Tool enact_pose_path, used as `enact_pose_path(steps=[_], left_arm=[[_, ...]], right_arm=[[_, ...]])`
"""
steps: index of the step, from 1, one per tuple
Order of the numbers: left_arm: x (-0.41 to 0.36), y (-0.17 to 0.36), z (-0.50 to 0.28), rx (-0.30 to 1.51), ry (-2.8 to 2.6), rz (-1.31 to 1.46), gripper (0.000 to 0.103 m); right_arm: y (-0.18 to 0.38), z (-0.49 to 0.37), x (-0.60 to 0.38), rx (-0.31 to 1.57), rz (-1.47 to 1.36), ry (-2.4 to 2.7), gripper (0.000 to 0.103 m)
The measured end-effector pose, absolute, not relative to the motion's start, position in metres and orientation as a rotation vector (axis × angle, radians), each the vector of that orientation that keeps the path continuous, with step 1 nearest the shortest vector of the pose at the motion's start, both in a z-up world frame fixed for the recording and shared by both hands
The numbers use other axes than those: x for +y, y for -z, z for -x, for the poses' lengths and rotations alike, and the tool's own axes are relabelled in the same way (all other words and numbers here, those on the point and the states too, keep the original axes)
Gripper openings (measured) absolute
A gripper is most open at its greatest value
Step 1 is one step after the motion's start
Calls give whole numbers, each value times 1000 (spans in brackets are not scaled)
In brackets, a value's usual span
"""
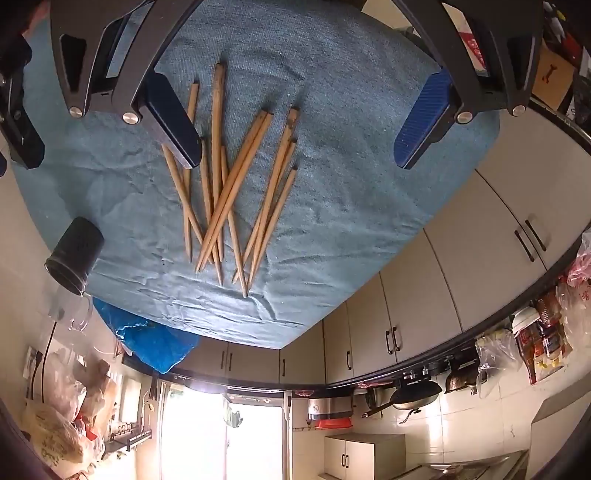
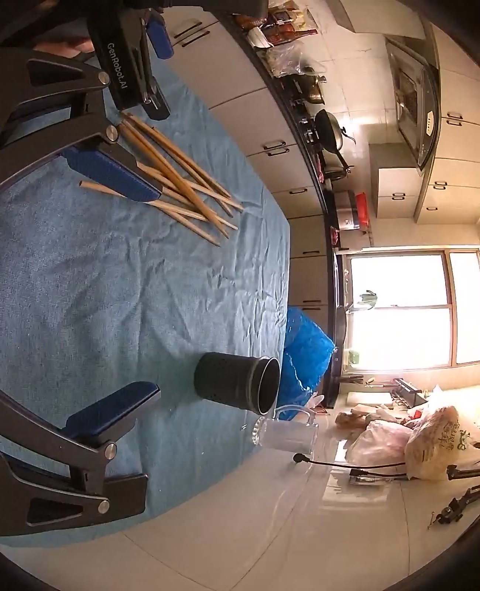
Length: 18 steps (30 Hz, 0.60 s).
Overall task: Organize utensils
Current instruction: 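Move both grippers toward the pile of wooden chopsticks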
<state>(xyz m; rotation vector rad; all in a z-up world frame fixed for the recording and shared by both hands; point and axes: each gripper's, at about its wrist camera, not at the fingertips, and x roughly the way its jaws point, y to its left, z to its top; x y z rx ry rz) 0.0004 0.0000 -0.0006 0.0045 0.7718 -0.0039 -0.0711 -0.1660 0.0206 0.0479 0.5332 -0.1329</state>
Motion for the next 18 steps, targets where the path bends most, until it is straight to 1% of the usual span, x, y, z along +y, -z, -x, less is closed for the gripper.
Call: enact_pose_path(steps=[9,12,18], left_arm=[[-8,1,-1,796,-19,-5,103],[1,-1,2,804,-29,-56,103],[0,4,1,799,-18,-24,103]], right_arm=[[-19,74,-170,535,-62,146,100],[-19,74,-171,537,-66,145,100],[-17,72,-172,557,-72,151,100]])
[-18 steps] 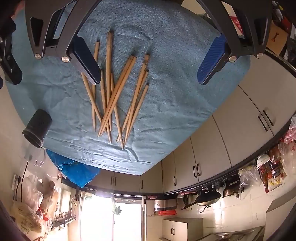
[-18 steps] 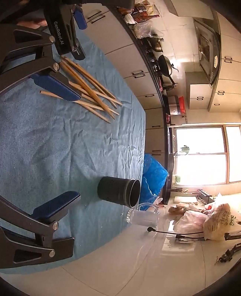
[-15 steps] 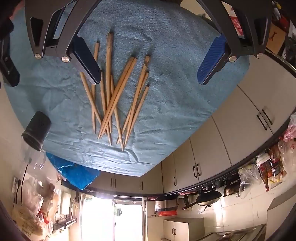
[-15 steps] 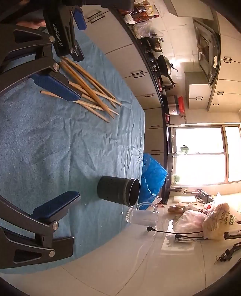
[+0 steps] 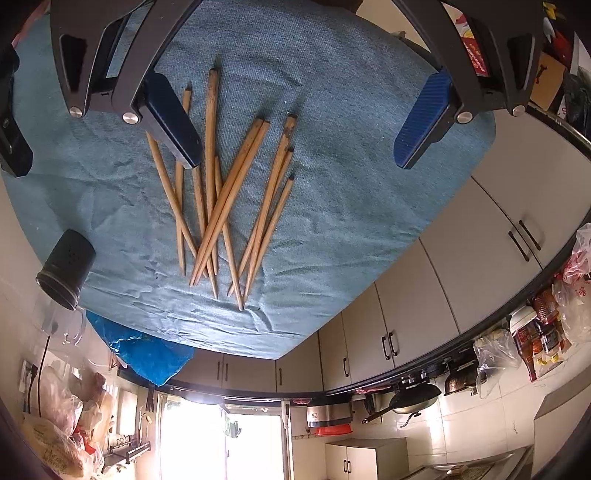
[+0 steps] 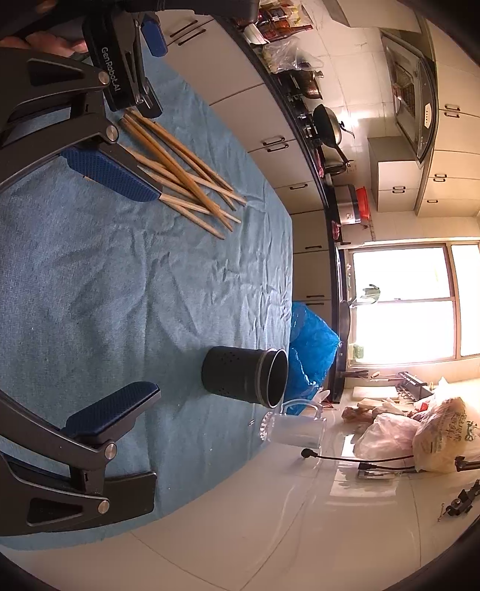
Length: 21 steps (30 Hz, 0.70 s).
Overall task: Organize utensils
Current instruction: 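Move both grippers toward the pile of wooden chopsticks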
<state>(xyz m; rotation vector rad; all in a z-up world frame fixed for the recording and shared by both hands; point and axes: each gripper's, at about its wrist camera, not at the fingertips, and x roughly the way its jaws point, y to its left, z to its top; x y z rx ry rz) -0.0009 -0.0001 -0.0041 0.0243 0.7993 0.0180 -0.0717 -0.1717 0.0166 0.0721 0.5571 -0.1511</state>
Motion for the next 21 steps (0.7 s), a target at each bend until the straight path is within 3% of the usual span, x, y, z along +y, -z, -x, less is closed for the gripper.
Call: enact_pose_path(steps=[21], left_arm=[[-1,12,-8,796,-8,-5,103]], right_arm=[[-14,67,-172,582,-76,154,100]])
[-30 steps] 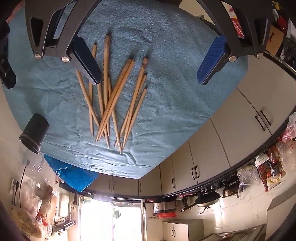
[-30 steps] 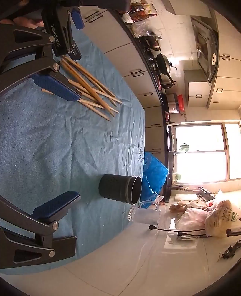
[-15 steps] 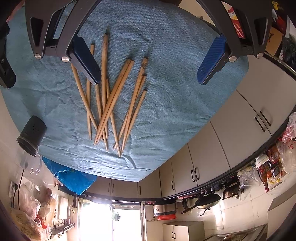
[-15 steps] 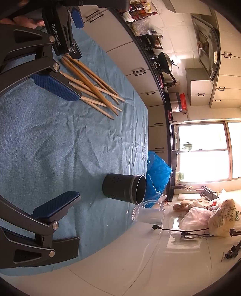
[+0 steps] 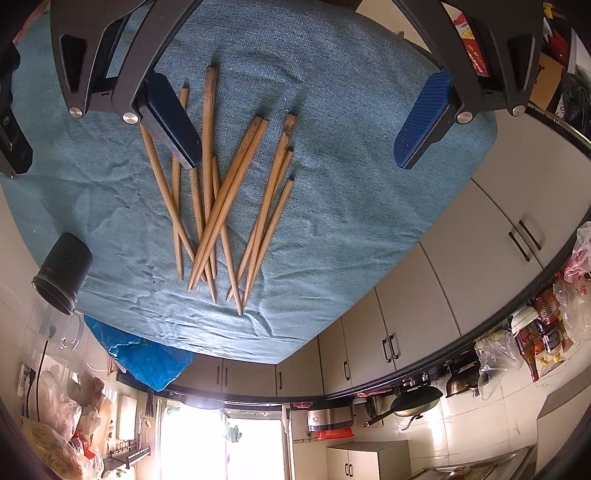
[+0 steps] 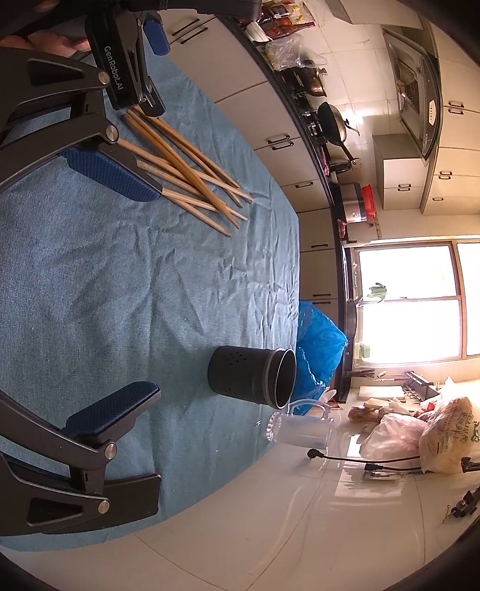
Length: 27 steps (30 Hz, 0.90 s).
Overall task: Organize utensils
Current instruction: 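Move both grippers toward the pile of wooden chopsticks, then grasp a wooden chopstick with the right gripper while the left gripper grasps another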
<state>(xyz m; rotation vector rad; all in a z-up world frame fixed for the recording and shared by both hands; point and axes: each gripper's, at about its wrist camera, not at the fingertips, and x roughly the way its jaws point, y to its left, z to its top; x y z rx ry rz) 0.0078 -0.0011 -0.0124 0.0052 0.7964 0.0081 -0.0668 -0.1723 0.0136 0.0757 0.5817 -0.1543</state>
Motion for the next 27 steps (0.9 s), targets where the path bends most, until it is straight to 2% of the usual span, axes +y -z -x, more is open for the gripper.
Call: enact_pose_path(steps=[18,21,23,25,27], left_arm=[[17,13,-24,814,47,112,103],[35,7,-38,807,54,123,102],[49,4,-50,824,58,151,97],[55,2,-58,830,70,141,84],[60,2,-68,848,91,143,78]], right_arm=[[-21,47,-172,656,-54,97,99],[-31,30,-177,707,-71,50,89],[-36,16,-179,746,-87,13,80],[-39,-4,-182,804,-147,-42,77],[-37,-26,-181,862,-201,-97,62]])
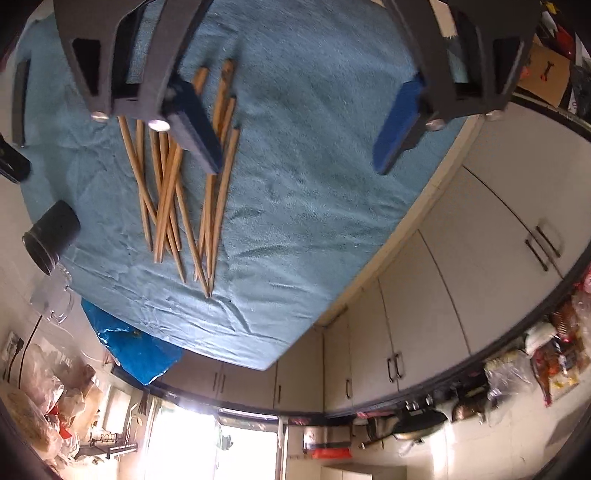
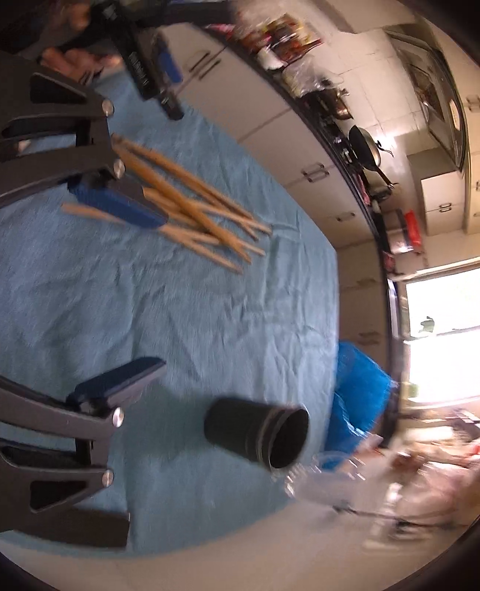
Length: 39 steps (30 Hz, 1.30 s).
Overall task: Organize utensils
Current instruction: 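Grasp a wooden chopstick with the right gripper while the left gripper grasps another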
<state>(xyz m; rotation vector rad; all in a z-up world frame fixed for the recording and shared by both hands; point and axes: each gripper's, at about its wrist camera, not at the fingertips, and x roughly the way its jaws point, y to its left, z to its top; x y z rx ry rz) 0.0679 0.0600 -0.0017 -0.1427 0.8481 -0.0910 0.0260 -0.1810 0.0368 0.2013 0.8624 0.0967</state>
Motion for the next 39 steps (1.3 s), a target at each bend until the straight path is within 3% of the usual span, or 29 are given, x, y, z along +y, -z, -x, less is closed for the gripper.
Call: enact_pose_path(steps=[2,7,10,24,26,34,39], left_arm=[[62,3,-77,876,136,140,78],[70,9,-92,947,163,156,78],[72,12,-96,956,165,165,78],[78,13,-118,965,157,124,78],[76,13,-119,966,156,120,78],[65,9,-122,956,166,93,78],[44,7,-132,972,212,50,78]], right_arm=[[-33,-48,-179,913,-245,-128,44],[-18,-101,-171,993,-393,-199,42],[-4,-132,-162,1041,-447,-214,33],[52,-203,-146,1160,-508,-140,19],[53,-201,-150,1149,-532,-152,12],[41,-171,-173,1146,-253,-47,8],[26,-152,-200,1103,-263,-51,8]])
